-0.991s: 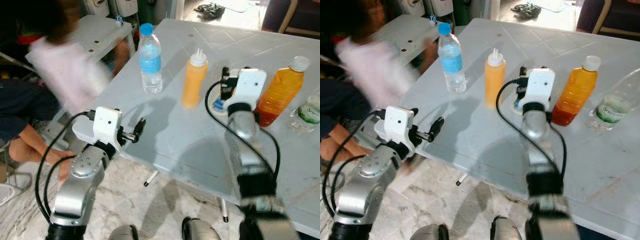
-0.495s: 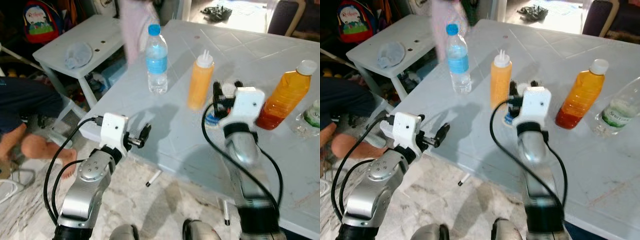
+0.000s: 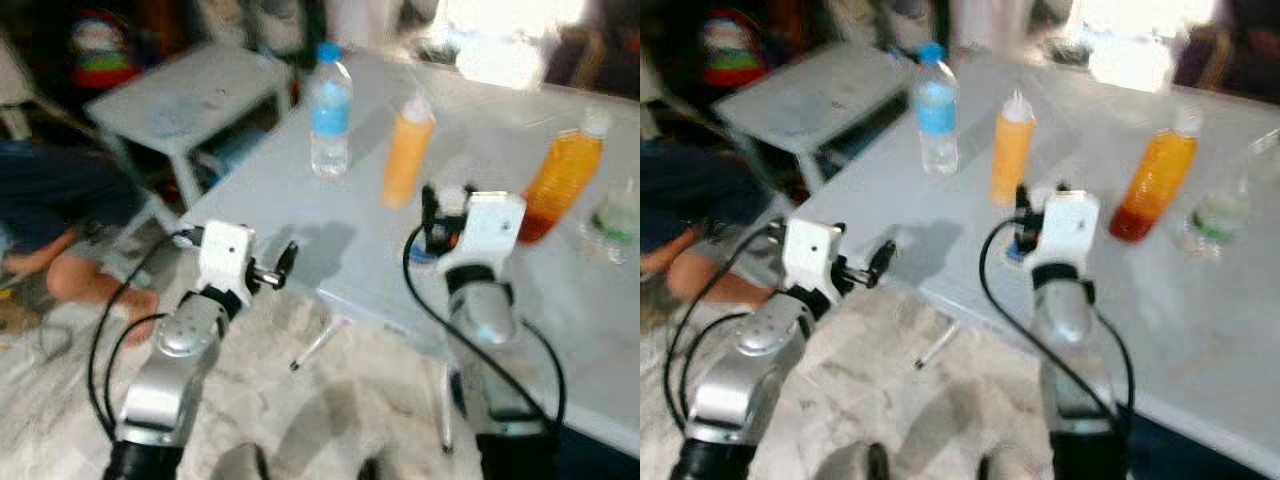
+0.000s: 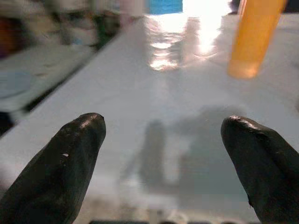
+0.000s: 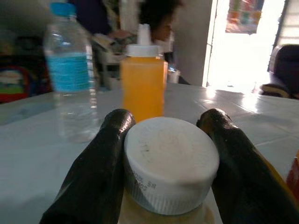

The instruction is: Restocking fridge

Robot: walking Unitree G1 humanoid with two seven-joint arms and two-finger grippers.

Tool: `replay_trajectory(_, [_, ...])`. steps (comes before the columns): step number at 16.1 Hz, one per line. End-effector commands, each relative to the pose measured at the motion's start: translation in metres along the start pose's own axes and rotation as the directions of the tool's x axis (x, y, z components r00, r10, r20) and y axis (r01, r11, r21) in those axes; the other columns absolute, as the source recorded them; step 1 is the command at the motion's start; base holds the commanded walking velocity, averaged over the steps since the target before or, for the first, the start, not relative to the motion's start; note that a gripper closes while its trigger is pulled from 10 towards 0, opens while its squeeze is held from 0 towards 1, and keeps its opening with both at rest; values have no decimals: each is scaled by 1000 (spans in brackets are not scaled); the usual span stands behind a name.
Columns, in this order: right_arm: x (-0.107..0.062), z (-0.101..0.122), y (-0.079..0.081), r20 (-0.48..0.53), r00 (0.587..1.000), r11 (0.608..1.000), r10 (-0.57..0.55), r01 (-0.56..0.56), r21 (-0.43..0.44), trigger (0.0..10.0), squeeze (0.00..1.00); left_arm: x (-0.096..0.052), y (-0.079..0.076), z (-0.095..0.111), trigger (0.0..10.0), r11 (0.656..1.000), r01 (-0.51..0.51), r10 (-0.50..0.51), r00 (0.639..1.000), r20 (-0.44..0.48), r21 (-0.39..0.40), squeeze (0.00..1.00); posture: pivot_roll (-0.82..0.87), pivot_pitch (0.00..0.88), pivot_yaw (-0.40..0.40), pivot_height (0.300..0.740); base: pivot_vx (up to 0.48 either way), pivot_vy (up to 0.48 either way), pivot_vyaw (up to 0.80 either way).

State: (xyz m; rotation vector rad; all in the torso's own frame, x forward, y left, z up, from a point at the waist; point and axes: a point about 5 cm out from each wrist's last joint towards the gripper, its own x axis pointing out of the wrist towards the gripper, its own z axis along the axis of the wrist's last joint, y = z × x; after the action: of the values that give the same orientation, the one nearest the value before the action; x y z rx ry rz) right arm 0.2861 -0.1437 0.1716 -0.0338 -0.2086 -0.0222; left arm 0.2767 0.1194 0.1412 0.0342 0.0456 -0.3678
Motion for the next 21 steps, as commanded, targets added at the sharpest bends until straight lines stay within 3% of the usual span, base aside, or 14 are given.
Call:
replay_trajectory(1, [-2,-8,-1,-47,999,1000,4,-3,7,10000,0,0,2,-4,10000,1000,-13,13,1000,-14,2,0,8,21,45,740,-322,0,0])
replay_trajectory(5, [-2,-10,2,-43,998,999,38,-37,5,10000,0,4,3,-4,10000,1000,-23,23,1000,-1,11,0,18,0,43,740,-323,0,244])
replay_trajectory(13, [2,-13,15,-26,991,991,131,-131,10,10000,0,5,11,-4,10000,998,-49,48,999,10,41,0,34,0,59,740,-296,0,800])
replay_trajectory(17, [-1,-14,24,-20,981,982,191,-190,17,10000,0,4,8,-7,10000,998,-55,55,998,7,35,0,37,0,43,740,-284,0,800])
replay_trajectory(21, [-19,-27,4,-76,988,991,137,-137,11,10000,0,-10,16,-16,10000,989,-148,148,989,-17,5,0,31,0,44,740,-129,0,800])
